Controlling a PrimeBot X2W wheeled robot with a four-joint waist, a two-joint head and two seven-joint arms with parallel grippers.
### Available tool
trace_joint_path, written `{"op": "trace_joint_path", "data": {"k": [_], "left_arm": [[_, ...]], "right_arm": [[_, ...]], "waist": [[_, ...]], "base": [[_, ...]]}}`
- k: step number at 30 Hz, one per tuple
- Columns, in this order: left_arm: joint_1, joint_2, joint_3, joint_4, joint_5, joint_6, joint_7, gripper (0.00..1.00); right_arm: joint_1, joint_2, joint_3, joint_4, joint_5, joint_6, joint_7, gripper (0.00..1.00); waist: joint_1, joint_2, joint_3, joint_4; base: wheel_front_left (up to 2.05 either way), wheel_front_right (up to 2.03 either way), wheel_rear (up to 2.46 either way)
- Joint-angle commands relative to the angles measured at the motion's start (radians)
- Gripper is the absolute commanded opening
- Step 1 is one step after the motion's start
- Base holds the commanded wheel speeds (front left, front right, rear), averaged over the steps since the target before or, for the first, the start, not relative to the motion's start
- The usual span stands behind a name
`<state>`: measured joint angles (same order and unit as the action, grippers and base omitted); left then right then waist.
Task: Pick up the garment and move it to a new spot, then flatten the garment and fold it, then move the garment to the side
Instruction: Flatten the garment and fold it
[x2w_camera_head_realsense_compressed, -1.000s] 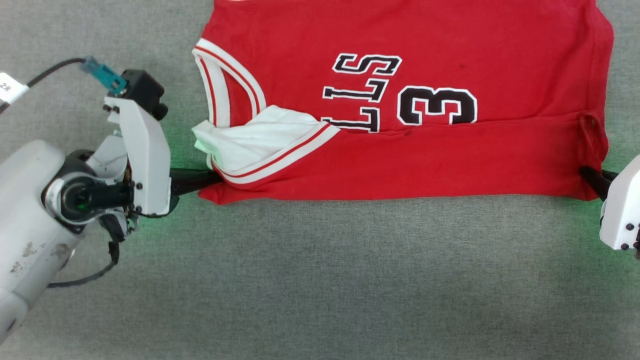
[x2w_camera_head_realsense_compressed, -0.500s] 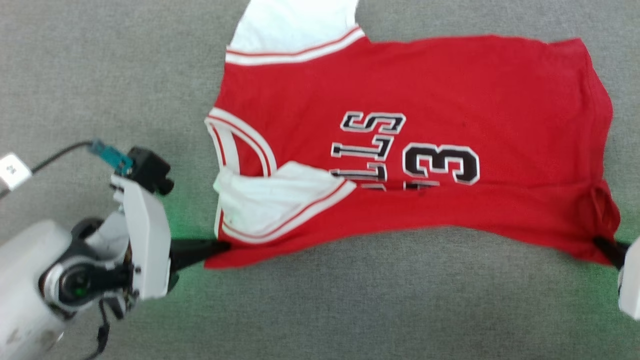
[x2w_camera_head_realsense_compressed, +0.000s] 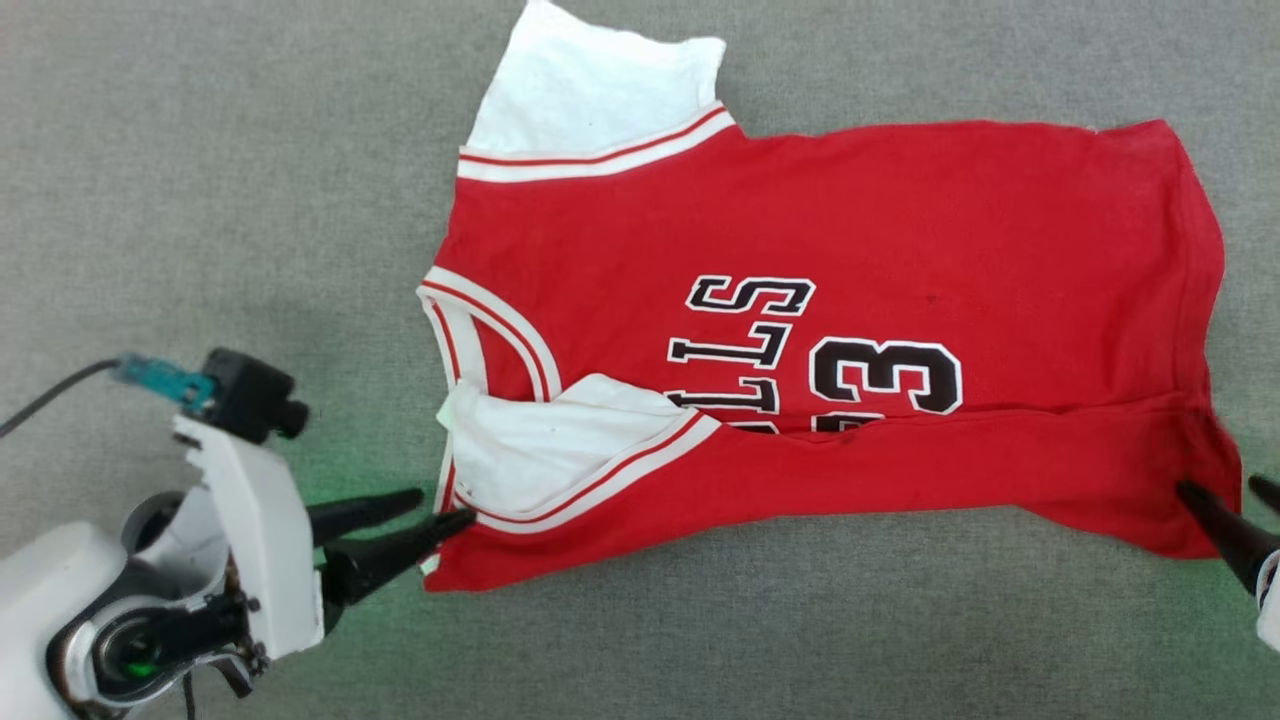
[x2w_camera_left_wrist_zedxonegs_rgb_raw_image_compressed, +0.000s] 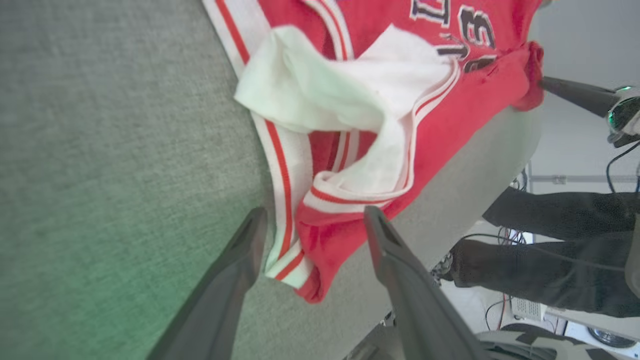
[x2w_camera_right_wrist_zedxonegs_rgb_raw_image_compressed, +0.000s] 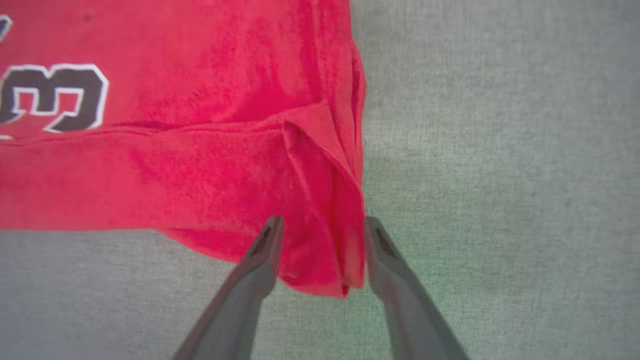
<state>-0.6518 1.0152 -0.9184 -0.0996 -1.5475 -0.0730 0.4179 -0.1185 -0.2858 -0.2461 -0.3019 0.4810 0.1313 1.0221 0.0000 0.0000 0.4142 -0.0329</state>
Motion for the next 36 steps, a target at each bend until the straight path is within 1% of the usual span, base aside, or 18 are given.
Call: {"op": "trace_joint_path", "data": {"k": [1, 4, 7, 11, 12, 14, 17, 18, 21, 23, 24, 26, 28, 33, 36], "left_arm": [[0.026, 0.005, 0.014, -0.002, -0.004, 0.010, -0.037, 1.00], [0.069, -0.001, 0.043, -0.007, 0.002, 0.021, -0.146, 1.00], [0.113, -0.018, 0.063, 0.006, 0.035, 0.028, -0.270, 1.00], [0.168, -0.063, 0.095, 0.053, 0.082, 0.041, -0.453, 1.00], [0.177, -0.076, 0.105, 0.074, 0.099, 0.051, -0.500, 1.00], [0.195, -0.110, 0.116, 0.108, 0.122, 0.062, -0.582, 1.00], [0.187, -0.158, 0.166, 0.163, 0.178, 0.064, -0.664, 1.00], [0.184, -0.176, 0.192, 0.186, 0.196, 0.066, -0.674, 1.00], [0.148, -0.224, 0.289, 0.232, 0.255, 0.042, -0.682, 1.00], [0.120, -0.237, 0.346, 0.260, 0.308, 0.027, -0.683, 1.00], [0.102, -0.242, 0.361, 0.272, 0.329, 0.018, -0.682, 1.00], [0.040, -0.224, 0.360, 0.298, 0.390, 0.009, -0.682, 1.00], [-0.044, -0.219, 0.356, 0.326, 0.417, -0.003, -0.653, 1.00], [-0.279, -0.183, 0.324, 0.431, 0.510, -0.032, -0.540, 1.00], [-0.412, -0.185, 0.288, 0.505, 0.556, -0.044, -0.460, 1.00]], "right_arm": [[-0.014, -0.002, -0.001, -0.010, -0.004, -0.001, -0.025, 1.00], [-0.030, -0.001, 0.010, -0.019, -0.014, -0.001, -0.109, 1.00], [-0.046, 0.002, 0.034, -0.009, -0.042, -0.001, -0.230, 1.00], [-0.076, 0.017, 0.088, 0.033, -0.093, -0.001, -0.443, 1.00], [-0.082, 0.019, 0.107, 0.045, -0.105, -0.001, -0.502, 1.00], [-0.099, 0.036, 0.132, 0.078, -0.129, -0.001, -0.620, 1.00], [-0.122, 0.056, 0.144, 0.133, -0.167, -0.001, -0.787, 1.00], [-0.130, 0.069, 0.149, 0.149, -0.178, -0.001, -0.837, 1.00], [-0.155, 0.100, 0.152, 0.183, -0.239, -0.001, -0.961, 1.00], [-0.173, 0.140, 0.145, 0.202, -0.265, -0.001, -1.030, 1.00], [-0.182, 0.150, 0.146, 0.209, -0.282, -0.001, -1.055, 1.00], [-0.194, 0.181, 0.144, 0.224, -0.291, -0.001, -1.098, 1.00], [-0.200, 0.201, 0.155, 0.233, -0.296, -0.001, -1.127, 1.00], [-0.198, 0.230, 0.197, 0.245, -0.291, -0.001, -1.174, 1.00], [-0.181, 0.235, 0.220, 0.253, -0.278, -0.001, -1.192, 1.00]], "waist": [[0.0000, 0.0000, -0.012, 0.002], [0.0000, 0.0000, -0.026, 0.011], [0.0000, 0.0000, -0.037, 0.025], [0.0000, 0.0000, -0.044, 0.041], [0.0000, 0.0000, -0.044, 0.044], [0.0000, 0.0000, -0.044, 0.048], [0.0000, 0.0000, -0.039, 0.051], [0.0000, 0.0000, -0.035, 0.049], [0.0000, 0.0000, -0.021, 0.035], [0.0000, 0.0000, -0.010, 0.016], [0.0000, 0.0000, -0.003, 0.004], [0.0000, 0.0000, 0.011, -0.024], [0.0000, 0.0000, 0.028, -0.057], [0.0000, 0.0000, 0.085, -0.164], [0.0000, 0.0000, 0.118, -0.225]], "base": [[0.00, 0.00, 0.00], [0.00, 0.00, 0.00], [0.00, 0.00, 0.00], [0.00, 0.00, 0.00], [0.00, 0.00, 0.00], [0.00, 0.00, 0.00], [0.00, 0.00, 0.00], [0.00, 0.00, 0.00], [0.00, 0.00, 0.00], [0.00, 0.00, 0.00], [0.00, 0.00, 0.00], [0.00, 0.00, 0.00], [0.00, 0.00, 0.00], [0.00, 0.00, 0.00], [0.00, 0.00, 0.00]]}}
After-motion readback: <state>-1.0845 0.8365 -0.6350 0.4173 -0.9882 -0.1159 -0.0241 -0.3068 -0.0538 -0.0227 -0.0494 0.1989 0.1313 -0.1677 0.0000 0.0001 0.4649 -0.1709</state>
